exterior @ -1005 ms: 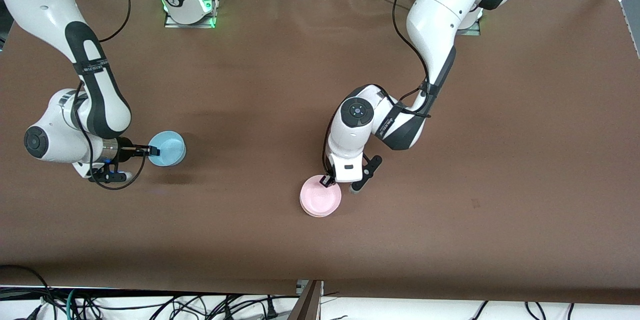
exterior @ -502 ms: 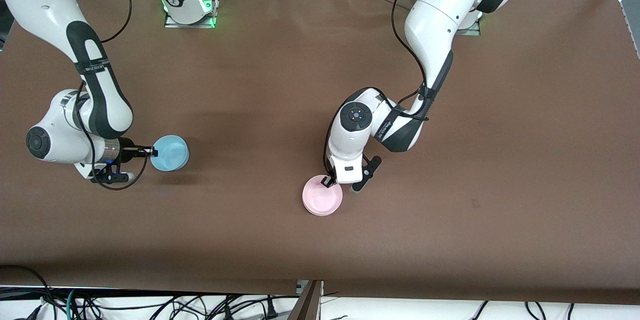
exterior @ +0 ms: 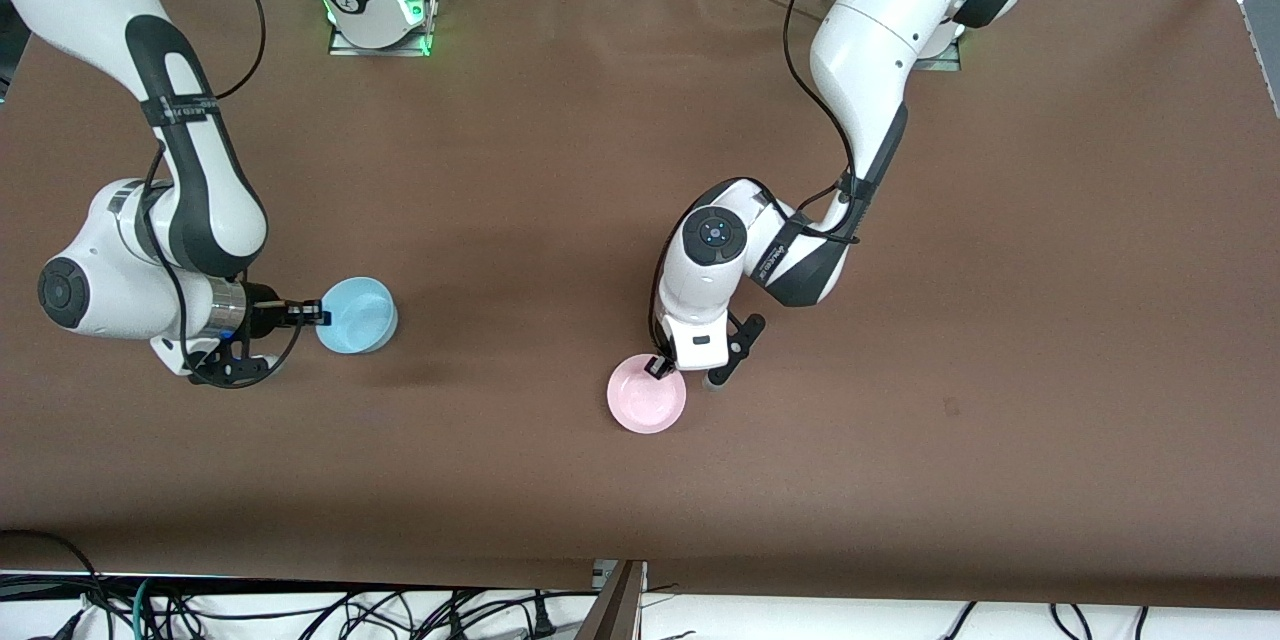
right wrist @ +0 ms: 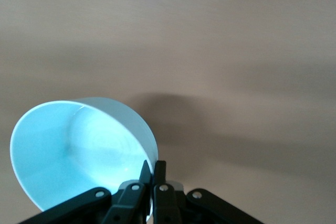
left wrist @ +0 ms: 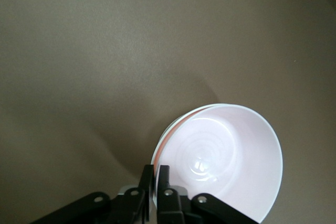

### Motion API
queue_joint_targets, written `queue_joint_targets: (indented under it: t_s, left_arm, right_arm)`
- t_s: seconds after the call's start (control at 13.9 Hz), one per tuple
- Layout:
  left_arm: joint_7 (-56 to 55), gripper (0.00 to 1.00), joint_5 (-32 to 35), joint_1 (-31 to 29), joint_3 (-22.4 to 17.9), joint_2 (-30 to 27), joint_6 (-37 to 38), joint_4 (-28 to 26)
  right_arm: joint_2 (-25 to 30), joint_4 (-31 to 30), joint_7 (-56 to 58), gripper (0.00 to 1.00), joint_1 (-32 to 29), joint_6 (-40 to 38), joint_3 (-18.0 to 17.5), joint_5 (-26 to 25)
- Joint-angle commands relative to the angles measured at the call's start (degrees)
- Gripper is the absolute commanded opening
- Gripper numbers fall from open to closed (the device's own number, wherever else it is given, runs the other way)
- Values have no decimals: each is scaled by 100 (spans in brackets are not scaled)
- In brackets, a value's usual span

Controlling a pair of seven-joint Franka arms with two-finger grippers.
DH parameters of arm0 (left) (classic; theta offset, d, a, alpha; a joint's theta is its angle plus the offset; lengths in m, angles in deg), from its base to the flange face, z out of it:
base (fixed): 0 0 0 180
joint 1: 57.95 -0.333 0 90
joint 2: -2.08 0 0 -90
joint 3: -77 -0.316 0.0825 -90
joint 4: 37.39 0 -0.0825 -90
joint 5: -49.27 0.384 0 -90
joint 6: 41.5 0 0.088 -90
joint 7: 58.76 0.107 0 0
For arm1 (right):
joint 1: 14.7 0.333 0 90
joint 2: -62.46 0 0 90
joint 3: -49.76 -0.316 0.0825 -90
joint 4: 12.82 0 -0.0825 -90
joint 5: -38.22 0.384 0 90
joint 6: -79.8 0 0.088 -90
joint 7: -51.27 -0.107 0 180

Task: Stack pink and blue bowls on white bowl
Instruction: 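Open the left gripper off the pink bowl while the right gripper lifts the blue bowl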

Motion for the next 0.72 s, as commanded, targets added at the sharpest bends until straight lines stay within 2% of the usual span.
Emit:
queue_joint_targets:
  t_s: [0.0, 0.14, 0.36, 0.5, 0.65]
  left_arm:
    - [-108, 33, 116, 12, -20, 99, 10, 232]
    - [-90, 37, 116, 3, -20, 64, 10, 232]
    - [-90, 37, 81, -85, 24, -120, 219, 232]
    - [-55, 36, 63, -172, 41, -340, 623, 310]
    - [15, 35, 11, -322, 68, -490, 1132, 617]
  right_arm:
    - [46, 320, -823, 0, 214, -302, -218, 37]
    - [37, 522, -1263, 0, 592, -293, -218, 28]
    - [-59, 794, -2474, 0, 1259, -205, -218, 2]
    - [-322, 1250, -3248, 0, 1638, -153, -210, 2]
    - [-586, 1602, -3812, 0, 1911, 75, -218, 10]
